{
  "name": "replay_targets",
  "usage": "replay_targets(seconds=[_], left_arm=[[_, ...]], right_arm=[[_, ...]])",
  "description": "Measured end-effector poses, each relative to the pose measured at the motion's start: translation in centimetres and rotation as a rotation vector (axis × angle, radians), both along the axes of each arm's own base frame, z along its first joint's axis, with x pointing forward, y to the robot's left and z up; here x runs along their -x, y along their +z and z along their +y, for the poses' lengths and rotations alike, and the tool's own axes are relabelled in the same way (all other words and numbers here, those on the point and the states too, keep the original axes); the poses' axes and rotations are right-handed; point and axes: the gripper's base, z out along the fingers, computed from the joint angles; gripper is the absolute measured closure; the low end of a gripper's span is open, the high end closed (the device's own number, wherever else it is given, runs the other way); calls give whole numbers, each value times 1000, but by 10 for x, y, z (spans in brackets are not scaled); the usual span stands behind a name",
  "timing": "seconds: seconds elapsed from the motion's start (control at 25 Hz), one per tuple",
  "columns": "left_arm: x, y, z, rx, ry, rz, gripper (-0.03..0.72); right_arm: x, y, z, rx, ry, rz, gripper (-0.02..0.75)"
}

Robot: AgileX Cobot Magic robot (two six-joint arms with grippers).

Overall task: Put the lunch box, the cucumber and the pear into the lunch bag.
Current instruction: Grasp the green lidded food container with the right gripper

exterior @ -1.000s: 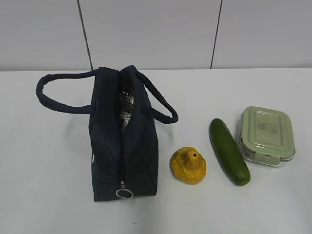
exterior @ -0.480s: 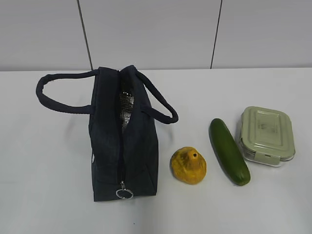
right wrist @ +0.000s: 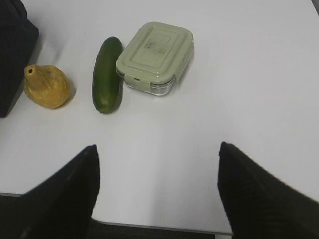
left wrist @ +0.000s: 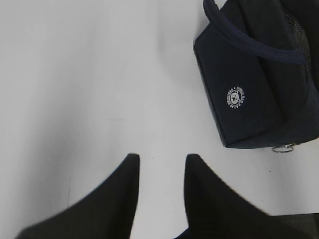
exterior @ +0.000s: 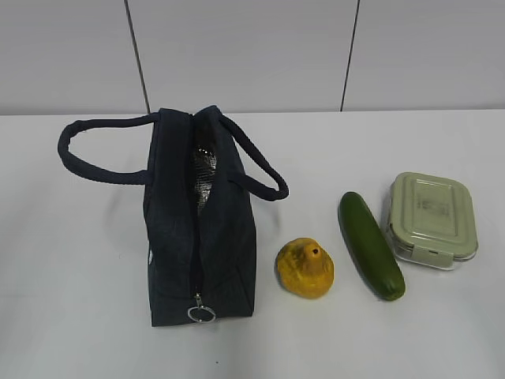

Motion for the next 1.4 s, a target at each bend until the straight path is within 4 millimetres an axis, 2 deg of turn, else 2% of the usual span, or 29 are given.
replay_targets(seconds=[0.28,0.6,0.72,0.84,1.08,1.24,1.4], left_arm=[[-68,13,-17,121,-42,170,450],[-147,11,-42,336,-69,318,449],[-174,9,-51,383,-127,340,449],[-198,3,-59,422,-181,381,415],[-230,-5,-80,420,-243,424,273],[-244,-12,-104,395,-305,452,256],[-256,-29,-112,367,-313,498,253]], right_arm=[[0,0,0,0,0,0,190],[0,0,0,0,0,0,190],[0,0,0,0,0,0,190],[0,0,0,0,0,0,190],[0,0,0,0,0,0,190],[0,0,0,0,0,0,190],[0,0,0,0,0,0,190]])
